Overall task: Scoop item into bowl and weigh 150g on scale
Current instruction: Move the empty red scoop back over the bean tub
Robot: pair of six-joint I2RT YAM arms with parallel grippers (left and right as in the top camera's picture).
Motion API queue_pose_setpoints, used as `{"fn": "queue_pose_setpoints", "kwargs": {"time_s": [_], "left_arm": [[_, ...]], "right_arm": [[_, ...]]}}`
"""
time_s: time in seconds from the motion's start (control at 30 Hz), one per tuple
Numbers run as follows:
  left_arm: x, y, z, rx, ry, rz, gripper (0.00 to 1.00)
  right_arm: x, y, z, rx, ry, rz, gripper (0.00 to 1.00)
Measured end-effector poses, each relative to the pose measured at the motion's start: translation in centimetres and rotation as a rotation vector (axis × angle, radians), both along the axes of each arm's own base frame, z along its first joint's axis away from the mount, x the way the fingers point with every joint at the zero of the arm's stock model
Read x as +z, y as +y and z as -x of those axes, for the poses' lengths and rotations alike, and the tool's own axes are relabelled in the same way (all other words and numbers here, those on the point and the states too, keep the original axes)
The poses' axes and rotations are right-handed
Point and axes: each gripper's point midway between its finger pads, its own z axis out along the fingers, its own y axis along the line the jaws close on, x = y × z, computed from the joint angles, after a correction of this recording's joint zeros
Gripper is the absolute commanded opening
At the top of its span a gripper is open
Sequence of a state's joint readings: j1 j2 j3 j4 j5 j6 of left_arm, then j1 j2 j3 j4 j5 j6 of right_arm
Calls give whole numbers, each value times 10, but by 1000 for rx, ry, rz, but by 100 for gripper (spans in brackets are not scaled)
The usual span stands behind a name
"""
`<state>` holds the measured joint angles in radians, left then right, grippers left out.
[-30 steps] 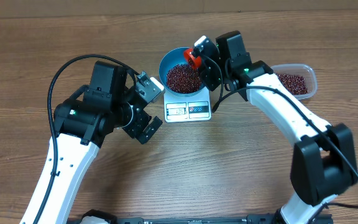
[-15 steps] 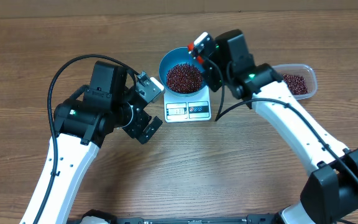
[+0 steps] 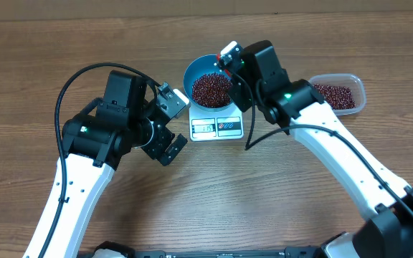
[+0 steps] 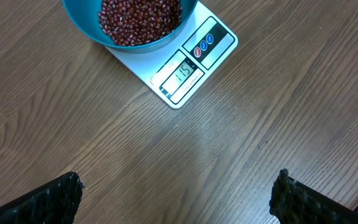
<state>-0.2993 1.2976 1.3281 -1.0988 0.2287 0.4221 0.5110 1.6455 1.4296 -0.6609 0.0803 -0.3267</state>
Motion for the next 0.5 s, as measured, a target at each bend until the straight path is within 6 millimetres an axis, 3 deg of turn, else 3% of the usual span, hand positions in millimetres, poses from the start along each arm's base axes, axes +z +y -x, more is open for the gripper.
{"fn": "queue_pose_setpoints", "kwargs": {"time_s": [0.1, 0.17, 0.3, 0.43, 0.5], "left_arm": [[0, 0, 0, 0, 0, 0, 100], [0, 0, 0, 0, 0, 0, 100], [0, 0, 0, 0, 0, 0, 100], [0, 0, 0, 0, 0, 0, 100], [0, 0, 0, 0, 0, 0, 100]], "right_arm": [[26, -11, 15, -35, -14, -37, 4], [43, -34, 21, -118, -24, -52, 4], [42, -130, 17, -414, 18, 12, 4], [37, -214, 13, -650, 42, 39, 4], [34, -247, 15, -738, 53, 46, 4]]}}
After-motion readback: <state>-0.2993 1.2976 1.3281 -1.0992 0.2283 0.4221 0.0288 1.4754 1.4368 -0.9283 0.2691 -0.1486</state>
